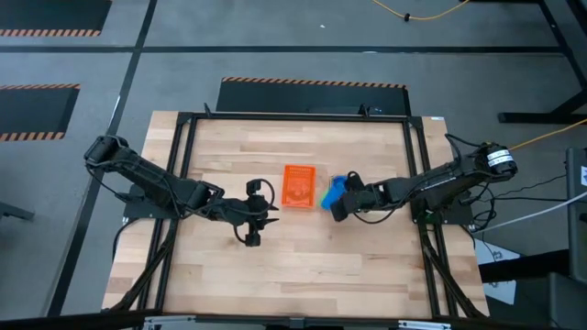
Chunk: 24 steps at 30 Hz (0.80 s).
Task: Nest measuring cups in basket
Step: Put the nested measuring cups into the orange bin
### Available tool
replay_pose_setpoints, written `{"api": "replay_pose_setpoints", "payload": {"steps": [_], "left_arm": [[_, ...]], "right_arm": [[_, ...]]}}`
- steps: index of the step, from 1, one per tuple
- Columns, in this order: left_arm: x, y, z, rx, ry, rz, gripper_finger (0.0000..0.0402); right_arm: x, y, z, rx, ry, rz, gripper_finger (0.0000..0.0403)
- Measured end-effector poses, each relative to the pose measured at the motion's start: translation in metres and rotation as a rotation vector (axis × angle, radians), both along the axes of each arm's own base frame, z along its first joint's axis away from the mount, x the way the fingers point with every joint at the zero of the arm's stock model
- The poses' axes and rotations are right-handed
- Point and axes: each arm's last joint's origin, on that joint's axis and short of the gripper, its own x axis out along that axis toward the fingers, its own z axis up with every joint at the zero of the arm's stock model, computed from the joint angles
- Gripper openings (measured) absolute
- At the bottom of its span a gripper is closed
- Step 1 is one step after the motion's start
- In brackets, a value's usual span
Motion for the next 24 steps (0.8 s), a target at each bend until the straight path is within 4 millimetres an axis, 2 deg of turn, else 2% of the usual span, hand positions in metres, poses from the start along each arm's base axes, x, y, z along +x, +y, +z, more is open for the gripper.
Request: {"api": "replay_pose_setpoints", "payload": {"steps": [9, 13, 24], "left_arm": [[0.0, 0.0, -0.001, 0.003, 0.008, 0.0, 0.0121], [-0.001, 0.0, -0.001, 0.003, 0.008, 0.0, 0.0121], [0.0, 0.0, -0.001, 0.003, 0.007, 0.0, 0.0121]], "right_arm": [[-0.006, 0.003, 0.005, 0.121, 0.032, 0.082, 0.0097], [-0.012, 0.005, 0.008, 0.126, 0.062, 0.092, 0.0097], [-0.015, 0.018, 0.006, 0.186, 0.087, 0.172, 0.0097]]}}
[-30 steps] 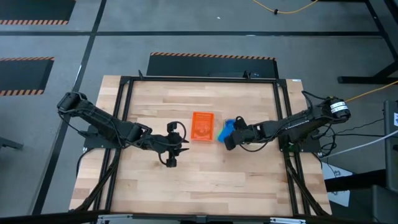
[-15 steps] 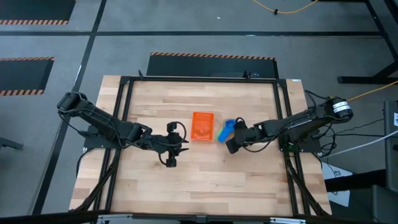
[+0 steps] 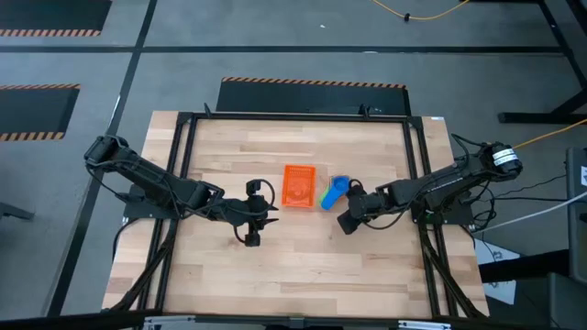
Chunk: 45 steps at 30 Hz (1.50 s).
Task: Nest measuring cups in basket
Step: Put the nested measuring cups into the orange bin
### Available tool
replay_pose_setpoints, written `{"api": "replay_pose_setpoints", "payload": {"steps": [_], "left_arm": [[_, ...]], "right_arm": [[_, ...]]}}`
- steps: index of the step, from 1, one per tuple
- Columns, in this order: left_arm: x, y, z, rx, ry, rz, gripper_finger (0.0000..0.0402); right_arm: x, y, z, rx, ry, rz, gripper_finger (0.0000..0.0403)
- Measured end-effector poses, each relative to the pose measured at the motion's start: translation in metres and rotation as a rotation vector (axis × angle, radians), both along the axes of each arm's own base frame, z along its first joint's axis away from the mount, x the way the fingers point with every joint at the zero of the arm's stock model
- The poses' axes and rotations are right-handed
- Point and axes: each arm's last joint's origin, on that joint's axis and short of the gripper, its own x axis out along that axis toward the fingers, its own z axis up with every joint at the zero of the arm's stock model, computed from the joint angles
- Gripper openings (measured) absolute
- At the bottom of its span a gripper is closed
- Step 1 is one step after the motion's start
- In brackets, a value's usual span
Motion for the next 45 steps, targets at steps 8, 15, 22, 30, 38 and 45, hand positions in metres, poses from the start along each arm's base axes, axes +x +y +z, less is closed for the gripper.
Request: {"api": "replay_pose_setpoints", "payload": {"steps": [8, 15, 22, 30, 38, 45], "left_arm": [[0.0, 0.0, 0.0, 0.0, -0.001, 0.0, 0.0121], [0.0, 0.0, 0.0, 0.0, -0.001, 0.0, 0.0121], [0.0, 0.0, 0.0, 0.0, -0.001, 0.0, 0.0121], [0.0, 0.0, 0.0, 0.0, -0.001, 0.0, 0.0121], [0.0, 0.0, 0.0, 0.0, -0.001, 0.001, 0.0121], [0.0, 0.0, 0.0, 0.0, -0.001, 0.001, 0.0121]], "right_arm": [[0.002, 0.001, 0.001, 0.006, -0.024, 0.001, 0.0097], [0.001, 0.001, 0.001, 0.004, -0.017, 0.001, 0.0097], [0.005, 0.006, 0.004, -0.055, -0.083, 0.12, 0.0109], [0.002, 0.011, 0.001, -0.053, -0.106, -0.022, 0.0209], [0.009, 0.022, 0.007, 0.033, -0.206, 0.161, 0.0215], [0.011, 0.023, 0.009, 0.019, -0.241, 0.2, 0.0216]]}}
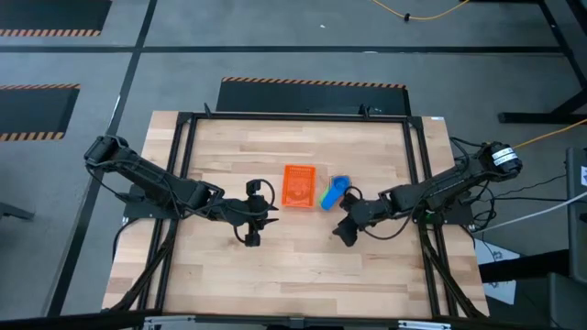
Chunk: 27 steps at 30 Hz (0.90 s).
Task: Nest measuring cups in basket
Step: Put the nested measuring cups into the orange bin
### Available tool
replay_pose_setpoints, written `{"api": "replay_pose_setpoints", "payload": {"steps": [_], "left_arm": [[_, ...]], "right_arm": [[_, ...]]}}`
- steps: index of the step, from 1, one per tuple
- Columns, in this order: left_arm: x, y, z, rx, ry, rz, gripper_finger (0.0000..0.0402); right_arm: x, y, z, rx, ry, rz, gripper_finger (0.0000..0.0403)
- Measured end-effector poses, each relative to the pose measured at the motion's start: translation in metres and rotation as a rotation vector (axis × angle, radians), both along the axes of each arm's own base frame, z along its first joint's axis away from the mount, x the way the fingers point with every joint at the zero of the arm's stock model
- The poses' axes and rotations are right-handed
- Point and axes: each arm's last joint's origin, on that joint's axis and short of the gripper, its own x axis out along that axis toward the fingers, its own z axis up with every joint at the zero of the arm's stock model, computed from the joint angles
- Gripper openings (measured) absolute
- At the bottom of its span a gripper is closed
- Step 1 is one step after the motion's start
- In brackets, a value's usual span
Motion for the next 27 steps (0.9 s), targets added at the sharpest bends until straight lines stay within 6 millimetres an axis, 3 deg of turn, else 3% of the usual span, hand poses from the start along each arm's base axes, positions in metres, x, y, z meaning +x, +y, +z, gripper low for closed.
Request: {"api": "replay_pose_setpoints", "payload": {"steps": [7, 13, 20, 27], "left_arm": [[0.0, 0.0, 0.0, 0.0, 0.0, 0.0, 0.0121], [0.0, 0.0, 0.0, 0.0, 0.0, 0.0, 0.0121], [0.0, 0.0, 0.0, 0.0, 0.0, 0.0, 0.0121], [0.0, 0.0, 0.0, 0.0, 0.001, 0.0, 0.0121]], "right_arm": [[0.0, 0.0, 0.0, 0.014, 0.005, -0.016, 0.0216], [-0.006, 0.005, -0.004, 0.179, 0.122, -0.071, 0.0216], [-0.017, 0.004, -0.011, 0.14, 0.249, -0.115, 0.0216], [-0.018, 0.004, -0.012, 0.146, 0.266, -0.132, 0.0216]]}}
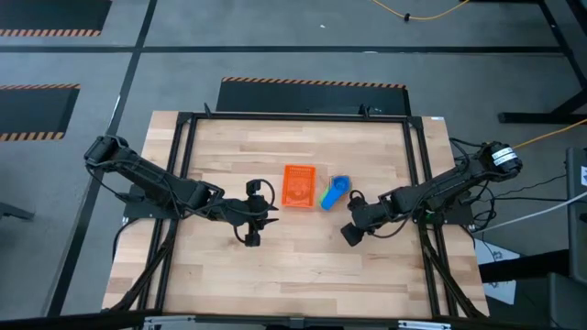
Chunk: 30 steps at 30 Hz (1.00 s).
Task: Nest measuring cups in basket
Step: Put the nested measuring cups into the orange bin
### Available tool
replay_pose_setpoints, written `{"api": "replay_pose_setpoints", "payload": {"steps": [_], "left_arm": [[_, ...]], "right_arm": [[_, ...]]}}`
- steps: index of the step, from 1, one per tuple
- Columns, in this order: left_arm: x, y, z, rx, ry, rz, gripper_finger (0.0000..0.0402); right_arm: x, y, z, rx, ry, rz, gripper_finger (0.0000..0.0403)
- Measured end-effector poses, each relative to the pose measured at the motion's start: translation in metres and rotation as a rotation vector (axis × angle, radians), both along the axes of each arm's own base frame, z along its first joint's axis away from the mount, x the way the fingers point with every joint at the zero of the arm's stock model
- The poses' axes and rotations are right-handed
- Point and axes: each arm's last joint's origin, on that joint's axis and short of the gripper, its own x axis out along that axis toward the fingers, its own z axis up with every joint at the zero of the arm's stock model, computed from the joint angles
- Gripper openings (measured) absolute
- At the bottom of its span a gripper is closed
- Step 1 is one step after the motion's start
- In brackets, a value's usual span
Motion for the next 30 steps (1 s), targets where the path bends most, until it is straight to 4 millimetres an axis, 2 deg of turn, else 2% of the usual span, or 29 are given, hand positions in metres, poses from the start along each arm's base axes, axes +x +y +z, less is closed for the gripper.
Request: {"api": "replay_pose_setpoints", "payload": {"steps": [8, 14, 22, 25, 30], "left_arm": [[0.0, 0.0, 0.0, 0.0, 0.0, 0.0, 0.0121], [0.0, 0.0, 0.0, 0.0, 0.0, 0.0, 0.0121], [0.0, 0.0, 0.0, 0.0, 0.0, 0.0, 0.0121], [0.0, 0.0, 0.0, 0.0, 0.0, 0.0, 0.0121], [0.0, 0.0, 0.0, 0.0, 0.0, 0.0, 0.0121]], "right_arm": [[-0.004, -0.001, -0.003, 0.023, 0.048, -0.015, 0.0216], [-0.024, -0.005, -0.014, 0.114, 0.069, -0.04, 0.0216], [-0.043, -0.001, -0.037, 0.248, -0.211, -0.167, 0.0216], [-0.047, 0.001, -0.044, 0.233, -0.297, -0.258, 0.0216], [-0.044, 0.002, -0.045, 0.148, -0.399, -0.351, 0.0216]]}}
